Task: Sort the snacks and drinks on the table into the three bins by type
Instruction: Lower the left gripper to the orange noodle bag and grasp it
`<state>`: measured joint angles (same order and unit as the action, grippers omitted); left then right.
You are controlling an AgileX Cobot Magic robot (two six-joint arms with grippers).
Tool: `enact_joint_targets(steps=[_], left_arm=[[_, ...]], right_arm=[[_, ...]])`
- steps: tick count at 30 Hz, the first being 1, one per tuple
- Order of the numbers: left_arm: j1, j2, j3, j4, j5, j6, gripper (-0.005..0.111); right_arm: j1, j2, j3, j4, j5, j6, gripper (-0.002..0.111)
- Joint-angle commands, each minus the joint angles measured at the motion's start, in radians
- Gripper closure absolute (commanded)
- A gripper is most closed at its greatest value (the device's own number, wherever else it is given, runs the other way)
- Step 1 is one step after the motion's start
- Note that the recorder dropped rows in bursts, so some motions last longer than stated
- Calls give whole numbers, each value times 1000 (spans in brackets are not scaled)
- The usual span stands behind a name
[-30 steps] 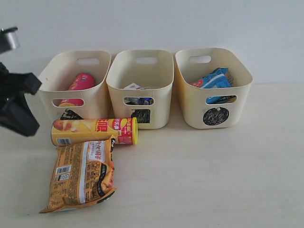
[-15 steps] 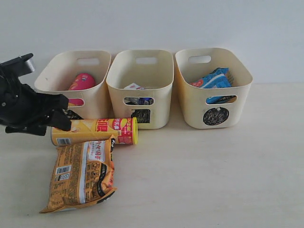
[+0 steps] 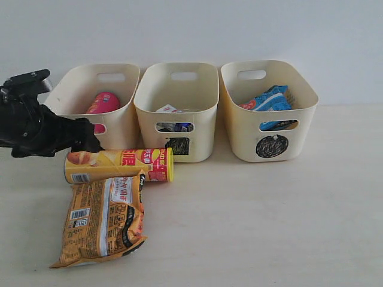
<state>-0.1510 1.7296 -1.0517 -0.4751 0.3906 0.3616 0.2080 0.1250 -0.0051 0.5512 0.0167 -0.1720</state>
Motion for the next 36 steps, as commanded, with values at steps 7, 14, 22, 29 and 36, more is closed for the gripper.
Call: enact_joint_targets(steps=[7, 14, 22, 29, 36], left_arm=[[0, 1, -9, -3, 234, 420, 25], [0, -2, -9, -3, 409, 767, 25], [4, 33, -9, -74, 432, 371, 25], [131, 100, 6, -303, 519, 257, 25], [158, 213, 33, -410, 494, 327, 25]], right_arm=[[1, 4, 5, -6, -2, -1, 107], [1, 4, 5, -6, -2, -1, 107], [1, 4, 5, -6, -2, -1, 107], [1, 4, 5, -6, -2, -1, 107], [1, 4, 5, -6, -4, -1, 107]])
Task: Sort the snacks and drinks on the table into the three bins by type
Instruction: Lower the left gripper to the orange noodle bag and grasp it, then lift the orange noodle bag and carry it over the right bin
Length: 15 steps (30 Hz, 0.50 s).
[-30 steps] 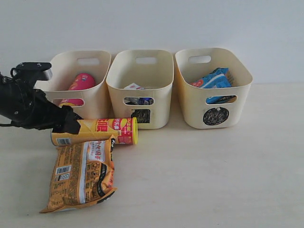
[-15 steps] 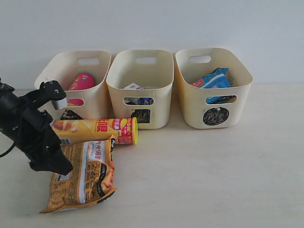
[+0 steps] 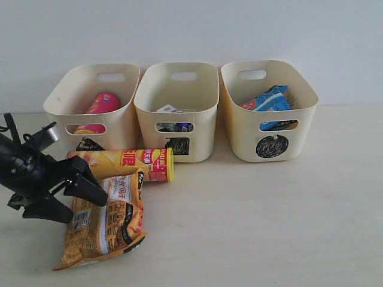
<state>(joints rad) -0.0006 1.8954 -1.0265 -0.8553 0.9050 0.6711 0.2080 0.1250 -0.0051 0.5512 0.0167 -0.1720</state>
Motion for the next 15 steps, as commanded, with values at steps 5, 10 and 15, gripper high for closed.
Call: enact_joint_targets(steps=[5, 10, 15], left_arm=[[28, 55, 8, -78, -44, 21, 25], [30, 55, 12, -66, -44, 33, 25], [50, 55, 22, -73, -42, 39, 25]], right_arm=[[1, 4, 5, -6, -4, -1, 107], [1, 4, 5, -6, -4, -1, 107], [1, 4, 5, -6, -6, -1, 107]])
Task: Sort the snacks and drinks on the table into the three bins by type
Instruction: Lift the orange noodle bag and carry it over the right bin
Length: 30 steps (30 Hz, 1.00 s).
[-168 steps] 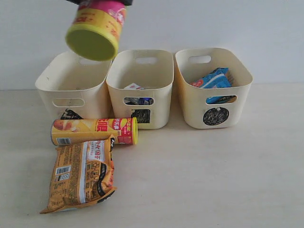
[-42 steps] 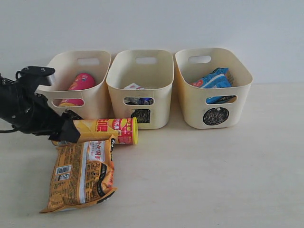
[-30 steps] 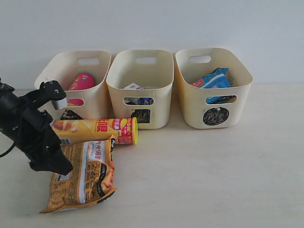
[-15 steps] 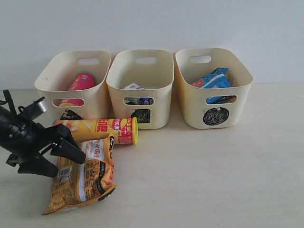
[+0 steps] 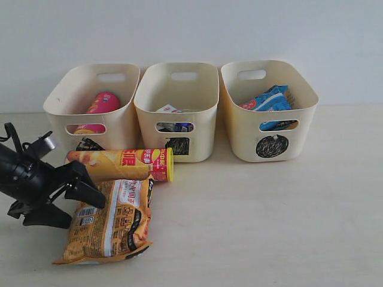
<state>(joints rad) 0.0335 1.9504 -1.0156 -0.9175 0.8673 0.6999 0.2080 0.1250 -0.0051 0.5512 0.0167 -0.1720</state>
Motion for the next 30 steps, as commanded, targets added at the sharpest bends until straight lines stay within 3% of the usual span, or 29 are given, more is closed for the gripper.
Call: enact_joint_targets(steps=[1, 12, 24, 30], left_arm=[[18, 0, 14, -13, -4, 11, 25], [16, 94, 24, -250, 47, 112, 25], [11, 137, 24, -253, 50, 146, 25], [-35, 137, 24, -253, 16, 220, 26]], right_arm=[[1, 4, 5, -6, -6, -1, 107], [1, 4, 5, -6, -6, -1, 107], [1, 4, 5, -6, -8, -1, 107], [1, 4, 5, -6, -10, -1, 107]])
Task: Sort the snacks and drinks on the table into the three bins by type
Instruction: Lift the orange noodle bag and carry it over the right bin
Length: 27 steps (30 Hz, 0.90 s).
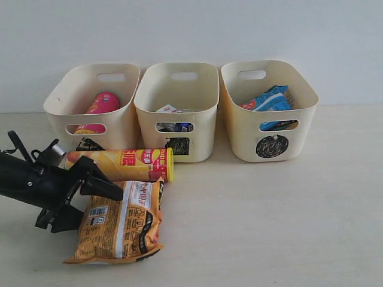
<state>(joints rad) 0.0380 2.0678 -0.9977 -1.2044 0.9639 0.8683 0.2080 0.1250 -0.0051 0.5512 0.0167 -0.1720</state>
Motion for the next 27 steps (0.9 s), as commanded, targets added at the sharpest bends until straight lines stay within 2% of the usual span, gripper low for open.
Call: enact_joint_targets(steps=[1, 2, 5, 10, 20, 27], left_arm=[[-49, 19, 6, 33, -97, 59, 29], [-58, 19, 6, 33, -108, 64, 33], [-62, 19, 6, 33, -130, 76, 55], [-49, 19, 6, 32, -127, 83, 101], [-30, -122, 6, 50, -123, 74, 102], [-30, -223, 6, 63, -66, 67, 102]], right_arm=[[1, 4, 5, -6, -10, -1, 107], [1, 4, 5, -6, -10, -1, 107], [1, 4, 5, -6, -10, -1, 107], [1, 4, 5, -6, -17, -1, 107], [1, 4, 5, -6, -17, -1, 107], [1, 4, 5, -6, -17, -1, 107]])
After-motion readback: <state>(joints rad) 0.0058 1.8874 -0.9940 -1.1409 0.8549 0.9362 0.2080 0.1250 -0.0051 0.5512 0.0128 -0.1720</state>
